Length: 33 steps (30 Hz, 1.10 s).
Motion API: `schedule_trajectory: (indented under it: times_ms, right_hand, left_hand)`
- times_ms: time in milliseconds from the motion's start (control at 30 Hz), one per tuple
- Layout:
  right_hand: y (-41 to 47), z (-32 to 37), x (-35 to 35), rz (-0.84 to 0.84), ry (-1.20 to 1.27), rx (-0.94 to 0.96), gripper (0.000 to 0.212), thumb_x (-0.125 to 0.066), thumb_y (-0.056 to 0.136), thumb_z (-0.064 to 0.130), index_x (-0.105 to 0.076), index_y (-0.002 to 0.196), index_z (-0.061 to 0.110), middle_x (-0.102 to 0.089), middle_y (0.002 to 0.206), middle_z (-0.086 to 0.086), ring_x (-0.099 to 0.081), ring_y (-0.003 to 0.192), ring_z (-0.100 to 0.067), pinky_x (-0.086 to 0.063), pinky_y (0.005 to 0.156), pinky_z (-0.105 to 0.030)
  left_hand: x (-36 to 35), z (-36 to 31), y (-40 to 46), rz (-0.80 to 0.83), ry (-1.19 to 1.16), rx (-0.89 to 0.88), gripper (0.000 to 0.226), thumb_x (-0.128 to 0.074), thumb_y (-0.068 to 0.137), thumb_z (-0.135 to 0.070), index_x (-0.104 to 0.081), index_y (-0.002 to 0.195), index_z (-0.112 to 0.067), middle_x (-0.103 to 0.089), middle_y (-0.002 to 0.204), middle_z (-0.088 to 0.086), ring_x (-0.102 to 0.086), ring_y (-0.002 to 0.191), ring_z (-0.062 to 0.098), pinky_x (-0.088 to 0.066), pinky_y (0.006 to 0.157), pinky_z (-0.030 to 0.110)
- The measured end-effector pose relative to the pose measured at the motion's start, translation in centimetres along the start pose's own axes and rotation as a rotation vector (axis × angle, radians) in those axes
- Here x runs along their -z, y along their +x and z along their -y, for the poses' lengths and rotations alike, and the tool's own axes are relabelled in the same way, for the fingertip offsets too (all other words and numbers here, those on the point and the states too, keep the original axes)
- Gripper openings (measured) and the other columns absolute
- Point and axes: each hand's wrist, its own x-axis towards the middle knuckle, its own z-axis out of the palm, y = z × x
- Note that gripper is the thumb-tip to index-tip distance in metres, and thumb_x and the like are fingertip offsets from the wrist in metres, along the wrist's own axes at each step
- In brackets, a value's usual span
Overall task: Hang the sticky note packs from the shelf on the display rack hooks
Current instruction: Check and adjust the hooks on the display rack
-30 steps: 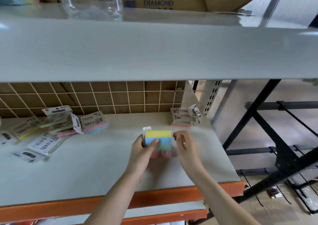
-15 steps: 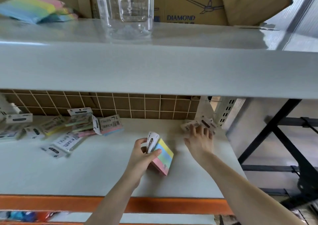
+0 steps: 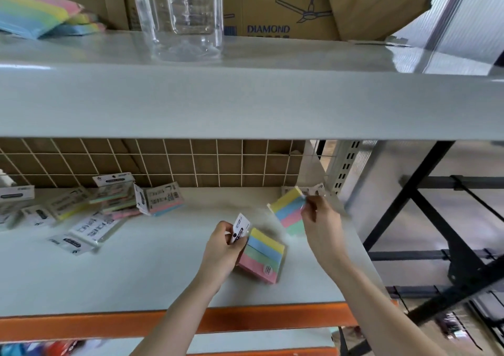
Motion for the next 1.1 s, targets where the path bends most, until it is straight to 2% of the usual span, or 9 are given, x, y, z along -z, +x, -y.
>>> schedule_trajectory:
  times_ms: [133,233,367,500,733,867,967,1033,1100]
  right_hand:
    - [-1.3,0.7,-0.2,0.067,0.667,-0.429,0.018,-0.042,0.097,0.001,-0.057,0.106,0.003,-0.064,0.097,-0.016,-0.064,0.090,-0.030,-0.058,0.072,-0.037]
    - [-2.7,0.9,-0.4,0.131,0.878,-0.506,0.024,-0.044,0.096,-0.004,-0.052,0.117,0.004,-0.062,0.105,-0.019,-0.064,0.093,-0.026,-0.057,0.066,-0.027]
    - [-4.0,0.6,-1.0,0.165,0.679,-0.467,0.025,-0.049,0.095,0.000,-0.055,0.119,0.006,-0.067,0.108,-0.015,-0.065,0.091,-0.019,-0.052,0.068,-0.020]
    - [-5.3,0.3,-1.3,0.176,0.793,-0.550,0.026,-0.054,0.093,-0.003,-0.050,0.118,-0.002,-0.063,0.110,-0.023,-0.067,0.088,-0.027,-0.053,0.056,-0.031]
    - [-6.2,-0.1,-0.3,0.188,0.777,-0.520,0.025,-0.056,0.092,-0.004,-0.051,0.116,-0.001,-0.062,0.115,-0.023,-0.065,0.102,-0.032,-0.053,0.086,-0.046]
    - [-6.6,0.3,1.6,0.153,0.547,-0.421,0.033,-0.063,0.088,0.000,-0.050,0.115,0.014,-0.060,0.114,-0.009,-0.062,0.091,-0.005,-0.051,0.072,-0.017]
    - [-6.5,0.7,4.0,0.030,0.394,-0.323,0.055,-0.066,0.089,0.014,-0.037,0.136,0.015,-0.046,0.126,0.002,-0.048,0.112,-0.010,-0.046,0.087,-0.022]
    - [-6.3,1.4,6.1,0.045,0.315,-0.216,0.043,-0.063,0.092,0.025,-0.044,0.130,0.020,-0.052,0.119,0.009,-0.050,0.109,-0.004,-0.047,0.088,-0.023]
    - [-6.2,2.0,8.3,0.141,0.234,-0.138,0.014,-0.058,0.094,0.032,-0.055,0.105,0.023,-0.057,0.088,0.016,-0.056,0.079,0.008,-0.044,0.066,-0.012]
  left_hand:
    - [-0.9,0.3,-0.2,0.007,-0.060,0.060,0.011,-0.055,0.093,-0.012,-0.049,0.091,-0.020,-0.064,0.091,0.012,-0.057,0.073,0.022,-0.042,0.063,0.032]
    - [-1.2,0.3,-0.2,-0.014,-0.179,0.103,0.008,-0.054,0.095,-0.013,-0.049,0.092,-0.018,-0.064,0.095,0.014,-0.058,0.075,0.022,-0.045,0.063,0.031]
    - [-1.2,-0.3,-0.6,-0.049,-0.308,0.091,0.009,-0.048,0.097,-0.007,-0.051,0.094,-0.016,-0.063,0.089,0.006,-0.054,0.063,0.009,-0.040,0.043,0.014]
    - [-1.4,-1.0,-1.3,0.004,-0.382,0.058,0.008,-0.046,0.099,-0.010,-0.052,0.097,-0.014,-0.066,0.093,0.007,-0.062,0.070,0.012,-0.048,0.058,0.025]
    - [-1.9,-3.4,-2.5,0.121,-0.381,-0.032,0.010,-0.059,0.093,-0.017,-0.059,0.102,-0.015,-0.072,0.095,0.009,-0.071,0.079,0.024,-0.058,0.064,0.035]
    - [-2.6,-5.1,-3.3,0.130,-0.267,-0.135,0.006,-0.060,0.090,-0.004,-0.063,0.094,-0.007,-0.071,0.095,0.017,-0.067,0.070,0.043,-0.058,0.055,0.044]
    - [-3.9,-6.7,-4.0,0.160,-0.092,-0.205,0.008,-0.068,0.084,-0.007,-0.066,0.084,-0.015,-0.071,0.086,0.006,-0.068,0.073,0.029,-0.058,0.057,0.042]
    - [-4.8,-7.7,-4.8,0.176,0.054,-0.259,0.013,-0.071,0.082,-0.011,-0.066,0.083,-0.022,-0.069,0.081,-0.006,-0.066,0.073,0.010,-0.053,0.057,0.027]
    - [-6.0,-8.7,-5.7,0.198,0.172,-0.316,0.009,-0.070,0.083,-0.013,-0.068,0.090,-0.018,-0.069,0.082,-0.005,-0.063,0.075,0.007,-0.048,0.060,0.027]
